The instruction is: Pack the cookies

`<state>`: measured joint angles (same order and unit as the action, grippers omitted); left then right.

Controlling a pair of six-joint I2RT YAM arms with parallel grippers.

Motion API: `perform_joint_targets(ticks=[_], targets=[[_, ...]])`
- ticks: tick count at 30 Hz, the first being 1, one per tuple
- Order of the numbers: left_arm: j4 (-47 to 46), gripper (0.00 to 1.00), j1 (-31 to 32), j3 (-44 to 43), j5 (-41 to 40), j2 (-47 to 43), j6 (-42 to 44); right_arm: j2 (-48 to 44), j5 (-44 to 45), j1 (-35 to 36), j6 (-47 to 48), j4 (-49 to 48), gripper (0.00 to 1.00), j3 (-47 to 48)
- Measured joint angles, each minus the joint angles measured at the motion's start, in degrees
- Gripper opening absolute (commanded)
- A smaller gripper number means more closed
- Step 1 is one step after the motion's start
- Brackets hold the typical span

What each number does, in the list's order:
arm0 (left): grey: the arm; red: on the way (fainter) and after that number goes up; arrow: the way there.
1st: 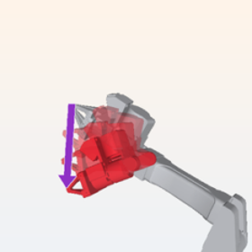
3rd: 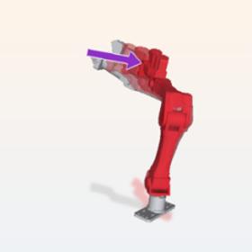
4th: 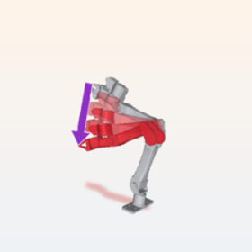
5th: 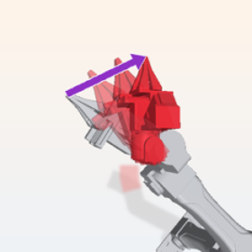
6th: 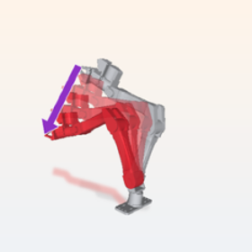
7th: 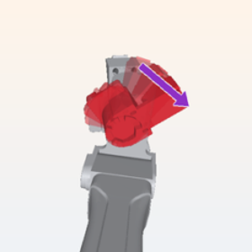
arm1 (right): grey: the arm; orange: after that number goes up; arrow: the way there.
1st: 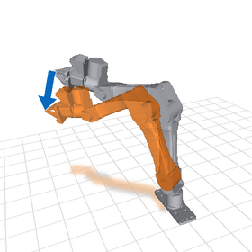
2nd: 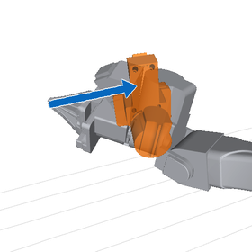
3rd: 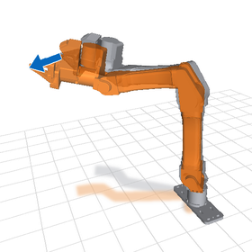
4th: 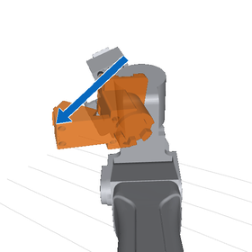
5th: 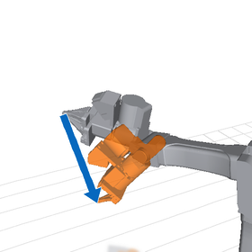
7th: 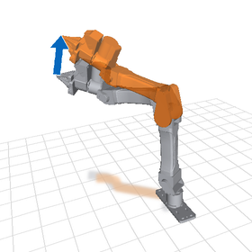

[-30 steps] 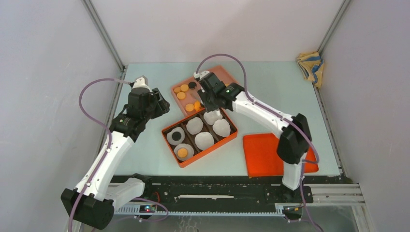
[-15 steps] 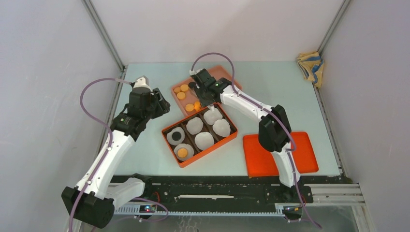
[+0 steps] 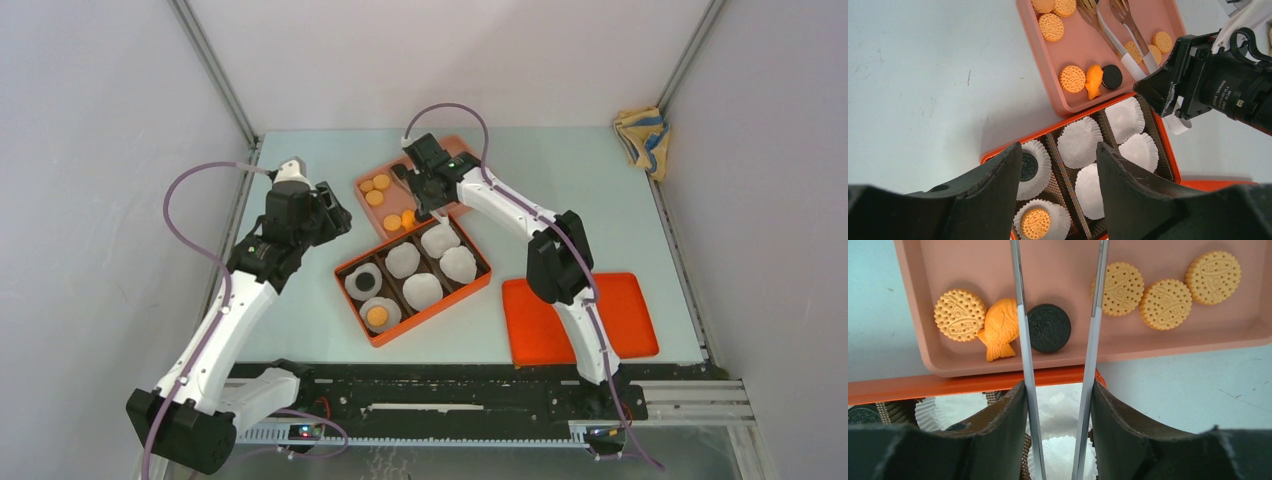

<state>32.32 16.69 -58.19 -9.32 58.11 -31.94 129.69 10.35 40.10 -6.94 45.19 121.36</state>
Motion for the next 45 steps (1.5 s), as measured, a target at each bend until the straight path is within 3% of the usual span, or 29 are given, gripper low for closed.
perform_joint_targets(ticks=[7,14,19,26,34,39,45], targets=[[0.0,0.62,0.0,0.0,-0.2,-0.1,0.0,4.1,-1.1,-0.3,0.1,1.4,0.52,5.9],[0.0,0.62,0.0,0.0,-0.6,-0.1,0.0,6.5,-3.0,-1.1,-0.1,2.3,0.15,8.8],[0.0,0.61,0.0,0.0,-0.6,-0.1,0.0,5.0,-3.7,-1.5,-0.5,1.1,0.06,6.1],[-0.1,0.61,-0.1,0.0,-0.4,-0.1,0.0,-10.8,-4.7,-1.3,-1.1,-1.1,0.04,-12.6],[0.0,0.61,-0.1,0.0,-0.3,-0.1,-0.1,-33.3,-4.9,1.5,-1.3,-2.8,0.02,-25.9],[0.0,0.61,-0.1,0.0,-0.2,-0.1,-0.2,-44.6,-4.3,9.9,-1.3,-2.4,0.02,-33.8],[0.0,0.61,-0.1,0.0,0.0,-0.1,-0.3,-48.7,-3.2,21.7,-2.7,1.1,0.01,-42.2]])
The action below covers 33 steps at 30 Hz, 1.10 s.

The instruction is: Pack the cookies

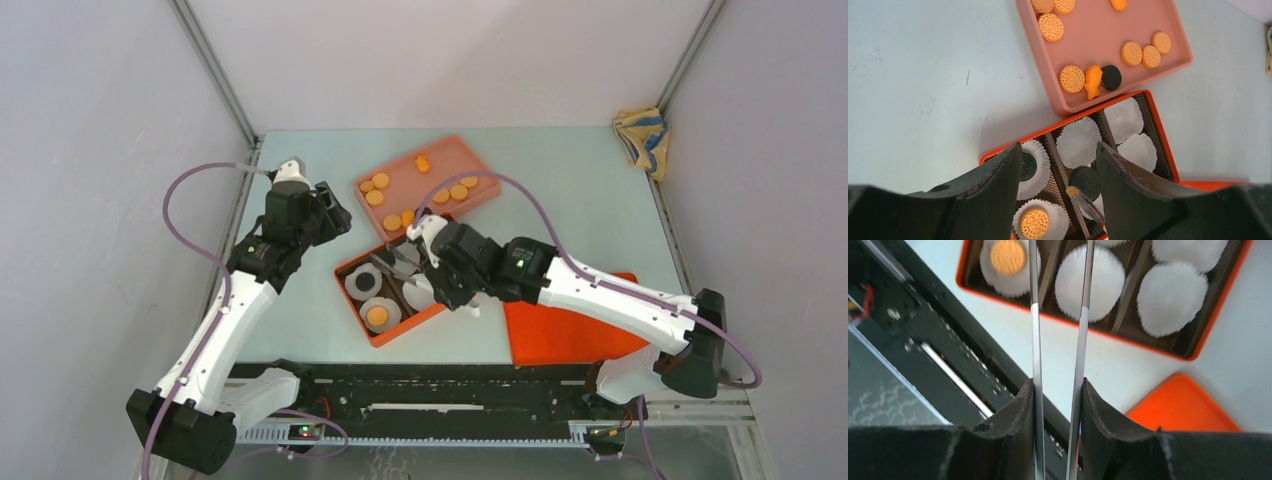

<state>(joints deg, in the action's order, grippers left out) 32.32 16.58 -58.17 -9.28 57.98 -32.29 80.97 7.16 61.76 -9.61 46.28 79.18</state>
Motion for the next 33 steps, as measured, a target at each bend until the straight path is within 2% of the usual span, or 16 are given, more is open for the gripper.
perform_joint_targets(ticks=[9,21,28,30,33], targets=[[0.0,0.61,0.0,0.0,0.4,-0.7,-0.3,1.3,2.8,1.9,-1.5,2.5,0.01,-4.1],[0.4,0.61,0.0,0.0,0.4,-1.2,-0.2,8.0,3.1,-0.4,-1.1,-0.3,0.02,-4.1],[0.4,0.61,0.0,0.0,0.4,-0.9,-0.2,8.7,3.5,-2.7,-0.7,-2.4,0.03,-4.1],[0.4,0.61,0.0,0.0,0.4,-0.9,-0.2,8.7,3.5,-3.5,-0.5,-2.9,0.11,-4.1],[0.4,0.61,0.0,0.0,0.4,-0.8,-0.2,8.7,3.5,-4.2,-0.3,-3.1,0.32,-4.1]])
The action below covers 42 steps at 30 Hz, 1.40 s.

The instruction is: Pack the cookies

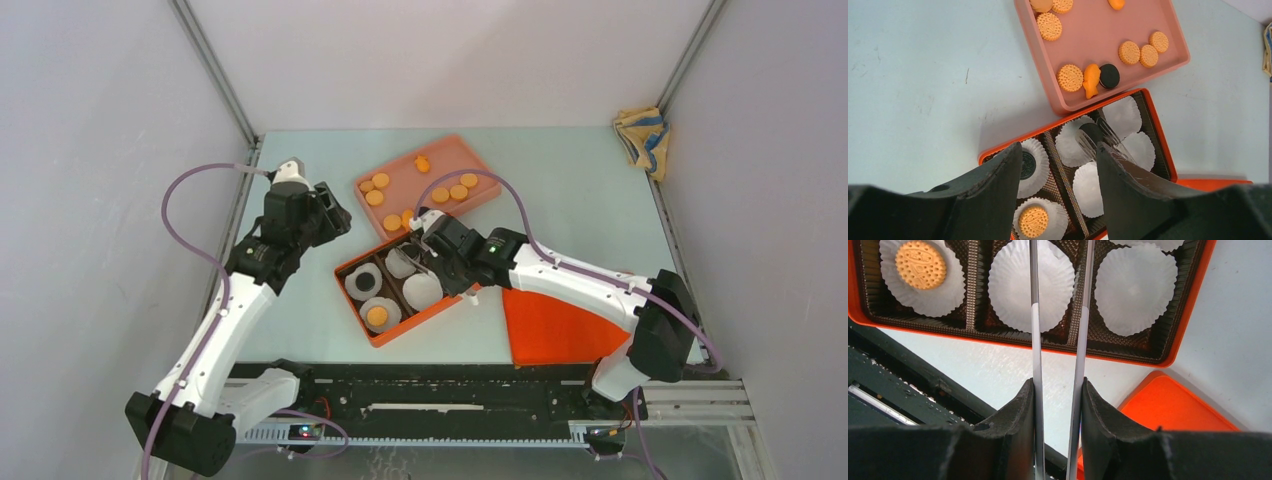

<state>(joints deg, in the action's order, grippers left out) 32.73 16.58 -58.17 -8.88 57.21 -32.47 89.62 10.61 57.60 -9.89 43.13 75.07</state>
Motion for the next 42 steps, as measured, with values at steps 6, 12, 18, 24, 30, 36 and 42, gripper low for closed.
perform_joint_targets(ticks=[6,12,18,24,30,36,42], targets=[[0.0,0.61,0.0,0.0,0.1,1.0,0.0,0.0,-0.1,-0.4,0.2,-0.5,0.43,0.0],[0.0,0.62,0.0,0.0,0.2,1.1,0.0,0.0,-0.2,-0.4,0.2,-1.0,0.46,0.0],[0.0,0.62,0.0,0.0,0.3,1.1,0.0,0.0,-0.8,-0.4,0.2,-1.2,0.38,0.0],[0.0,0.62,0.0,0.0,0.3,0.8,0.1,-0.2,-0.7,-0.4,0.1,-1.9,0.36,0.0],[0.0,0.62,0.0,0.0,0.3,0.5,0.1,-3.1,-0.3,-0.5,0.1,-2.4,0.38,0.0],[0.0,0.62,0.0,0.0,0.5,0.5,0.1,-5.6,1.8,-2.2,0.3,-2.6,0.38,1.8],[-0.5,0.62,0.0,0.0,1.2,1.0,0.1,0.4,4.0,-10.2,0.3,-2.5,0.42,12.4]])
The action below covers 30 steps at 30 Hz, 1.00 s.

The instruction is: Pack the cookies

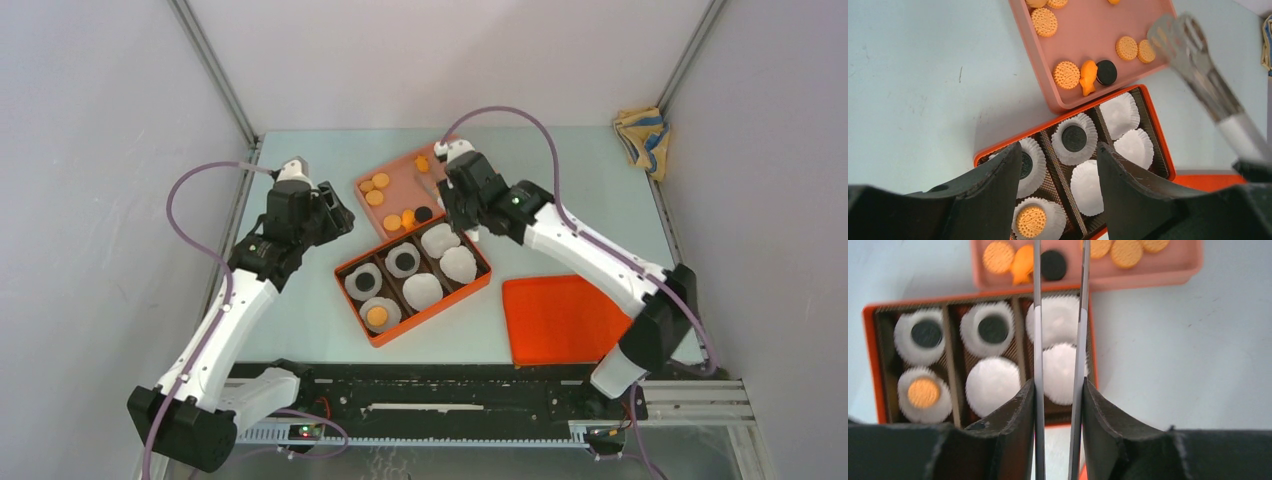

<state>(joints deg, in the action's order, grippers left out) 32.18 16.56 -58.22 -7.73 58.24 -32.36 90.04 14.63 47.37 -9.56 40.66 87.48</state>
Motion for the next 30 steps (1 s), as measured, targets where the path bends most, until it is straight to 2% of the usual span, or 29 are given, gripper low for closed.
perform_joint_targets(ticks=[6,11,22,30], targets=[[0.0,0.62,0.0,-0.1,0.5,1.0,0.4,11.1,1.6,-5.3,0.1,-0.9,0.46,7.6],[0.1,0.62,0.0,-0.1,0.4,1.0,0.9,16.9,0.7,-7.4,0.1,-0.2,0.46,8.5],[0.0,0.62,0.0,-0.1,0.4,2.2,0.9,17.4,-4.3,-10.3,-0.2,-1.1,0.51,5.5],[0.0,0.63,0.0,-0.1,0.4,2.1,0.9,20.3,-6.9,-10.9,-0.4,-0.4,0.48,6.8]])
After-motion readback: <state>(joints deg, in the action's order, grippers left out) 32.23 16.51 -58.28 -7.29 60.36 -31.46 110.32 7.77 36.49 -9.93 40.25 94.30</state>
